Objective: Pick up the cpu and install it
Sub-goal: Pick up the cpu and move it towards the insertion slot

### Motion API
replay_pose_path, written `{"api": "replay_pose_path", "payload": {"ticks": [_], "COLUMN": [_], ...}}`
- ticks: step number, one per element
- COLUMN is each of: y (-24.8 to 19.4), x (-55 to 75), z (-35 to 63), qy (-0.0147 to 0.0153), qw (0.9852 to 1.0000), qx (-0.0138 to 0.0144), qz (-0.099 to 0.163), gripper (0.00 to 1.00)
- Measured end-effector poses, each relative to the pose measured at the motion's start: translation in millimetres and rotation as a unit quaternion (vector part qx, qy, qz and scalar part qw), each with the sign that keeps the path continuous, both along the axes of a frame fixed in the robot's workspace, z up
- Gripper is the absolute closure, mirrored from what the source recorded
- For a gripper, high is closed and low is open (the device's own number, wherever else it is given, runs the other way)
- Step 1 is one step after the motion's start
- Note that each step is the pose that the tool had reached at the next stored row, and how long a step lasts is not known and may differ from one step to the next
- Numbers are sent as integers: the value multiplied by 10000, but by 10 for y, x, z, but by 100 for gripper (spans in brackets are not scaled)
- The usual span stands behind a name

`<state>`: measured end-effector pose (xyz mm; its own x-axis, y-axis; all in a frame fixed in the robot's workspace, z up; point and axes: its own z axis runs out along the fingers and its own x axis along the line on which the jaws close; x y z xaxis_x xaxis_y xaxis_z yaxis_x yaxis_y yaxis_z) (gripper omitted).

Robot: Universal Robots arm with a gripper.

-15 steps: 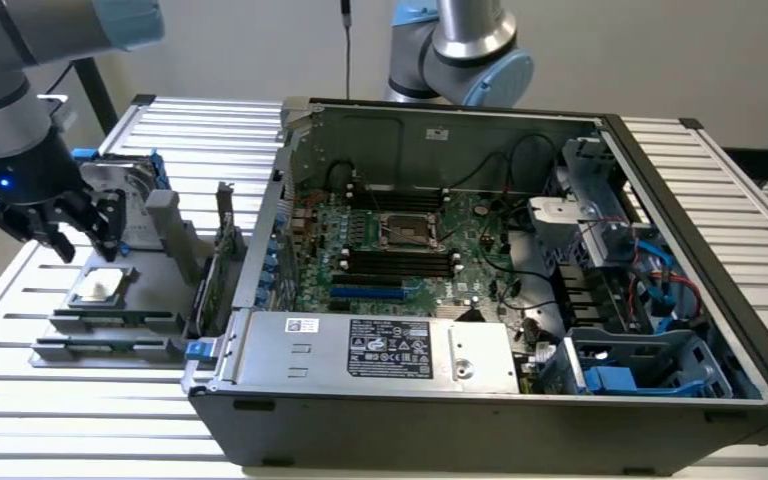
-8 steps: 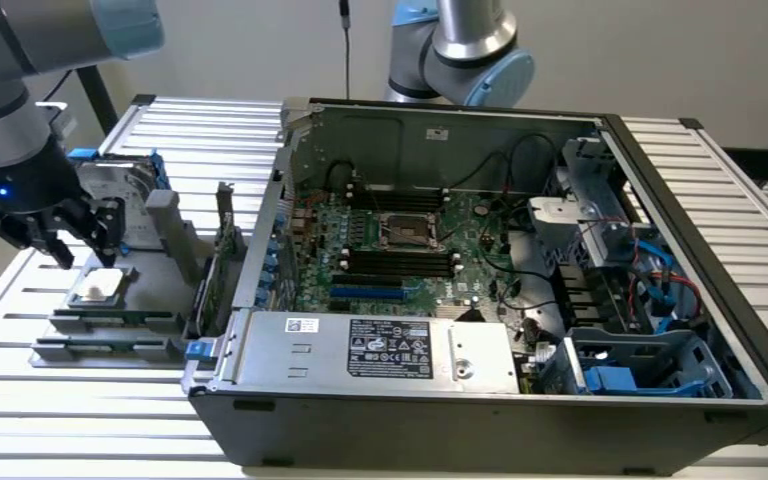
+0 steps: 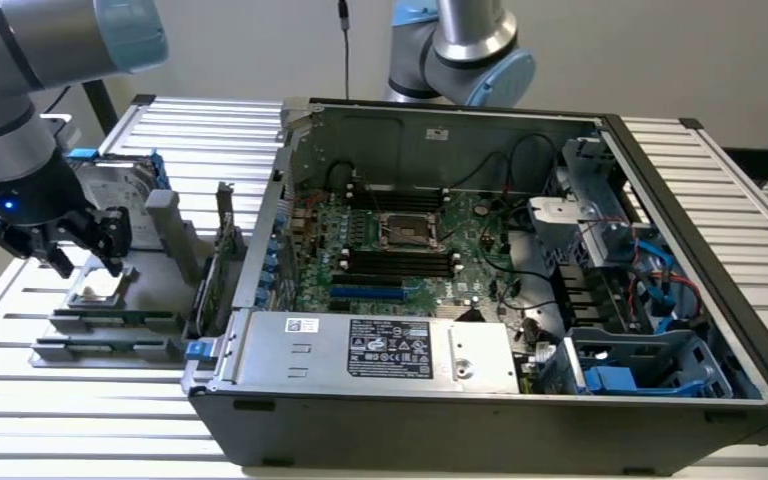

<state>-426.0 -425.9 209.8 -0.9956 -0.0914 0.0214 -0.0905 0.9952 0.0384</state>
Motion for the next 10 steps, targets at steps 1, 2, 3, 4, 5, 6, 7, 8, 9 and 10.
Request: {"api": "replay_pose_path", "payload": {"ticks": [1,2,3,4,5,6,7,8,9,10], "y": [-12,-24,-36,-45,-52,-56,-57,-57,-57,-57], "x": [2,5,11,17,25,33,41,45,47,47], "z": [-19,-36,-55,-72,-85,-97,-103,-110,-118,-124], "qy": [0,0,-1,-1,0,0,1,2,3,8], "qw": [10000,10000,10000,10000,10000,10000,10000,10000,10000,10000], "qx": [0,0,0,1,0,1,2,4,6,7], "qz": [-3,-6,-11,-15,-19,-25,-31,-37,-43,-48], "gripper": [38,38,38,38,38,38,38,38,38,38]}}
